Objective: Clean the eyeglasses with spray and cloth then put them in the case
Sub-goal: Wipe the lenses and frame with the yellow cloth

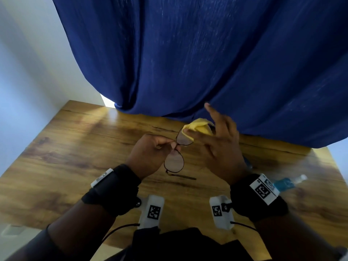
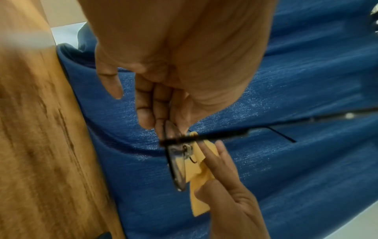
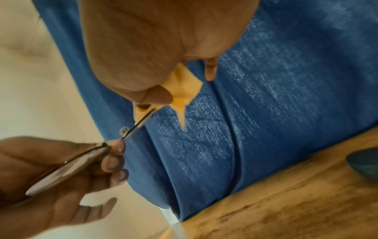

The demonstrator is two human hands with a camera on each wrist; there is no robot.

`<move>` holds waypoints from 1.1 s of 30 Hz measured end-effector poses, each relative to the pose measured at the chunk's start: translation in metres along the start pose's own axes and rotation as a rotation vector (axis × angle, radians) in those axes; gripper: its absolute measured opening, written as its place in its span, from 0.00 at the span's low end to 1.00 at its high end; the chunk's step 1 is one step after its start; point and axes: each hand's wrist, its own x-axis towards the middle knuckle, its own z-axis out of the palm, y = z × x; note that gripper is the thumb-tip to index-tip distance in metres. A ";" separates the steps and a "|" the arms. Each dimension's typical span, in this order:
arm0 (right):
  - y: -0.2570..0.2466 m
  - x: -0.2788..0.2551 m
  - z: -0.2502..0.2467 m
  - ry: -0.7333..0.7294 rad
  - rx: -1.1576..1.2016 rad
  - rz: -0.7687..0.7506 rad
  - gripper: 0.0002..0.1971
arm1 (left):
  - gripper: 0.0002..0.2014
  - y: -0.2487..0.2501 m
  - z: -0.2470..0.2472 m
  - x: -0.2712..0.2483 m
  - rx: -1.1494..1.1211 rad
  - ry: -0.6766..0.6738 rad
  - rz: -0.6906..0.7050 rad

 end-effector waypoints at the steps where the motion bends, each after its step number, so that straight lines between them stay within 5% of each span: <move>1: -0.004 0.002 0.002 -0.016 0.009 0.011 0.26 | 0.10 -0.002 -0.002 0.001 -0.015 -0.001 0.002; 4: -0.013 0.000 0.011 -0.124 -0.020 -0.107 0.30 | 0.11 -0.006 -0.010 0.004 -0.047 -0.010 -0.004; 8: -0.013 0.003 0.011 -0.051 0.147 0.096 0.26 | 0.11 -0.010 -0.016 0.005 -0.004 -0.049 0.019; 11: -0.021 -0.004 0.016 -0.059 0.126 0.049 0.25 | 0.10 -0.015 -0.020 0.009 -0.015 -0.050 0.012; 15: -0.013 -0.004 0.015 0.088 0.219 0.184 0.19 | 0.10 -0.013 -0.023 0.009 0.016 -0.084 0.052; 19: -0.016 -0.005 0.018 0.031 0.168 0.069 0.16 | 0.10 -0.011 -0.020 0.010 0.006 -0.071 0.074; 23: -0.007 -0.002 0.007 0.137 0.193 0.156 0.13 | 0.10 -0.005 -0.009 0.007 0.048 -0.080 0.117; 28: -0.019 -0.004 0.003 0.121 0.061 -0.032 0.11 | 0.06 -0.003 0.002 0.003 0.058 -0.055 0.119; 33: -0.003 -0.004 -0.010 0.115 0.025 0.098 0.07 | 0.06 0.003 0.013 -0.005 0.082 -0.067 0.133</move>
